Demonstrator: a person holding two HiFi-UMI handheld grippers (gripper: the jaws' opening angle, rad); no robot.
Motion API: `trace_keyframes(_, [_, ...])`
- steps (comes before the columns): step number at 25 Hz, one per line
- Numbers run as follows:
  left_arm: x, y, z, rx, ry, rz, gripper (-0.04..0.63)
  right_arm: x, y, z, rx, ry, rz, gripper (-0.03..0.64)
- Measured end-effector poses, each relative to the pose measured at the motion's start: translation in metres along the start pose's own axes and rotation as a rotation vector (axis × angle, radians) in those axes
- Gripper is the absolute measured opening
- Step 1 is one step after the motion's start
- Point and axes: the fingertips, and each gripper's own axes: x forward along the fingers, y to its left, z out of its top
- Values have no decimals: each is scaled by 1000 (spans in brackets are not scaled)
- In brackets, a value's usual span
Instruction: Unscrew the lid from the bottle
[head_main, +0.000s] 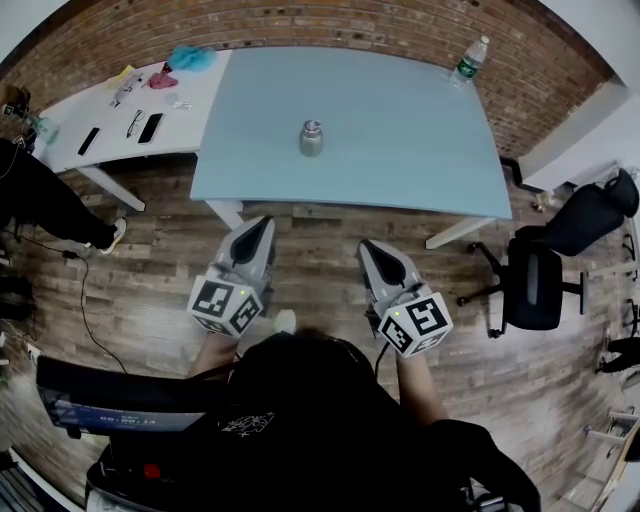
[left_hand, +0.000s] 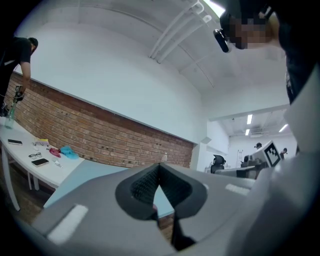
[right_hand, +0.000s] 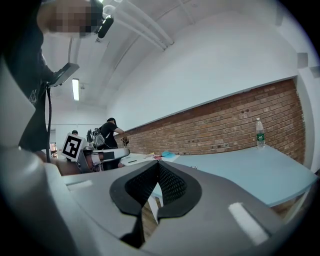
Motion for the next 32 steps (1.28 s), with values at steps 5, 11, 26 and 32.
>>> trace_keyframes(5, [19, 21, 5, -11, 12, -32, 0, 24, -8, 8, 3, 5, -33, 2])
trace_keyframes(11, [24, 34, 8, -14, 8, -58, 0, 32, -4, 7, 3, 5, -64, 2])
trace_keyframes(26, [13, 67, 17, -11, -4, -110, 0, 57, 26, 5, 0, -16, -107, 2])
trace_keyframes(32, [4, 72, 15, -15, 2, -125, 0, 56, 33, 0, 7, -21, -136, 2])
